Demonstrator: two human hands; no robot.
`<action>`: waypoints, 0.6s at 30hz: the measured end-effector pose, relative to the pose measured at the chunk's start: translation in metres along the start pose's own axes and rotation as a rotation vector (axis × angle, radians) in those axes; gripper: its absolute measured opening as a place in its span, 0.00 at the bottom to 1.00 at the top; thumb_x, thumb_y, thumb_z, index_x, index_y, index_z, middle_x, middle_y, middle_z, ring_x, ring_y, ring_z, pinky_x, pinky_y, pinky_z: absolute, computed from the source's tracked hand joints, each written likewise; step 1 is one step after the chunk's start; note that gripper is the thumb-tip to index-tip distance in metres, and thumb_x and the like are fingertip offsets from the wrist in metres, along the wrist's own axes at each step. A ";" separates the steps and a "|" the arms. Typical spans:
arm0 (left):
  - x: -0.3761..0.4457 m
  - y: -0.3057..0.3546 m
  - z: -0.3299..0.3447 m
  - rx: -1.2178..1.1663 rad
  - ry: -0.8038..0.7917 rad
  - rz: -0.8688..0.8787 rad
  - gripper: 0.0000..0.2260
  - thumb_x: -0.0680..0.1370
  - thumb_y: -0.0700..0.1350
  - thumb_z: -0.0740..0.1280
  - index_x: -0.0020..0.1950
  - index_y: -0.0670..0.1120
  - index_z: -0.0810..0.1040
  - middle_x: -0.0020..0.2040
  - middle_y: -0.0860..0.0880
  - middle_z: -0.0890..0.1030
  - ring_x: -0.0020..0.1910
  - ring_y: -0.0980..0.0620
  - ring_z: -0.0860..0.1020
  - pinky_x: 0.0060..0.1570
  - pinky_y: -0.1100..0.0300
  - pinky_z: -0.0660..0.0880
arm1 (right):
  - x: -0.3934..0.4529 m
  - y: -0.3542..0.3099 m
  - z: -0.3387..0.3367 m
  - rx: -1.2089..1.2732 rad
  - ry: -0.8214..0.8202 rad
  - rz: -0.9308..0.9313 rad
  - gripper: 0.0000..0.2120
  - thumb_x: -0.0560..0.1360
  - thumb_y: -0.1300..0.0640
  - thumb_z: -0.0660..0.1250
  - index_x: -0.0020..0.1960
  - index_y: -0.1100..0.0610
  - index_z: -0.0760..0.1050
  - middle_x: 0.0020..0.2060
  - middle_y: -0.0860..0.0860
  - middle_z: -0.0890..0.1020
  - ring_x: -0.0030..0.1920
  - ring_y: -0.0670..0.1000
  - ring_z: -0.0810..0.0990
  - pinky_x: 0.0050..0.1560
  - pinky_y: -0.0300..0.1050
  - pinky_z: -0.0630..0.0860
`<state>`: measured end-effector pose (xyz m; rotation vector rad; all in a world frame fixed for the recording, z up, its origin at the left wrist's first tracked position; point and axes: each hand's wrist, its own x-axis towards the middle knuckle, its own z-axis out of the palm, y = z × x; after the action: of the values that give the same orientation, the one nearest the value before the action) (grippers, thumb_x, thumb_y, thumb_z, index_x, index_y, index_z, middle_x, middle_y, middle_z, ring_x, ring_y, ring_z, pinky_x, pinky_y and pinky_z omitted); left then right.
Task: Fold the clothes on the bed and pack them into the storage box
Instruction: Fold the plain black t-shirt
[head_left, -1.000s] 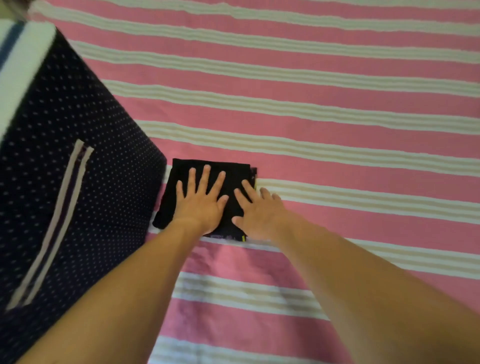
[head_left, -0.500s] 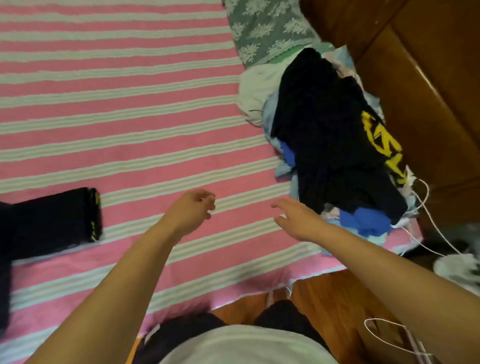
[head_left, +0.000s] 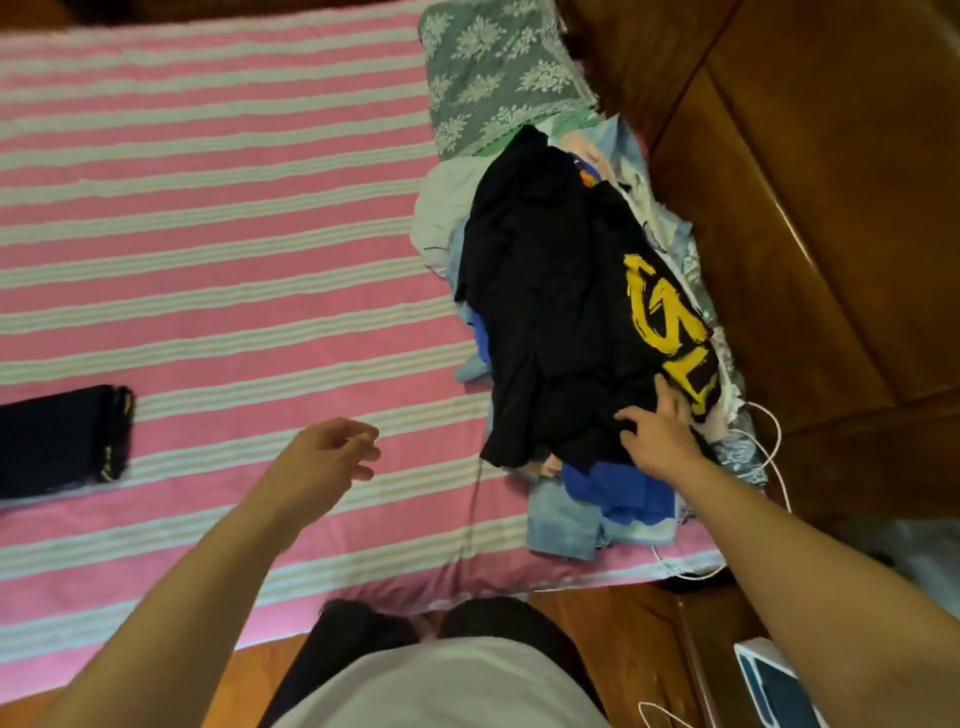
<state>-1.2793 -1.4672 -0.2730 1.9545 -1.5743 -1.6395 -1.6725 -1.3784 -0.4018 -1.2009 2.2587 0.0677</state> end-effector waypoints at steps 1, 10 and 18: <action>-0.002 -0.001 0.003 0.009 0.004 -0.009 0.08 0.85 0.47 0.62 0.57 0.50 0.81 0.51 0.51 0.85 0.48 0.50 0.85 0.56 0.47 0.79 | 0.005 -0.006 -0.002 0.045 0.098 -0.042 0.09 0.79 0.57 0.65 0.57 0.47 0.77 0.81 0.52 0.45 0.79 0.61 0.48 0.74 0.56 0.59; -0.023 -0.002 0.026 0.034 -0.001 -0.080 0.08 0.85 0.48 0.62 0.59 0.53 0.80 0.53 0.52 0.85 0.47 0.53 0.85 0.55 0.51 0.80 | 0.060 -0.062 -0.019 -0.219 -0.038 -0.217 0.22 0.83 0.49 0.57 0.77 0.51 0.65 0.81 0.51 0.48 0.80 0.58 0.45 0.79 0.61 0.48; -0.048 0.034 0.035 0.007 0.010 0.150 0.10 0.83 0.47 0.66 0.62 0.59 0.78 0.55 0.62 0.83 0.55 0.61 0.82 0.62 0.50 0.77 | -0.057 -0.113 -0.089 0.988 0.041 -0.304 0.15 0.85 0.58 0.57 0.56 0.50 0.83 0.52 0.38 0.80 0.58 0.39 0.78 0.57 0.33 0.71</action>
<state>-1.3205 -1.4288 -0.2338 1.7962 -1.6805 -1.5654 -1.6010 -1.4299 -0.2743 -0.9359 1.6999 -1.0581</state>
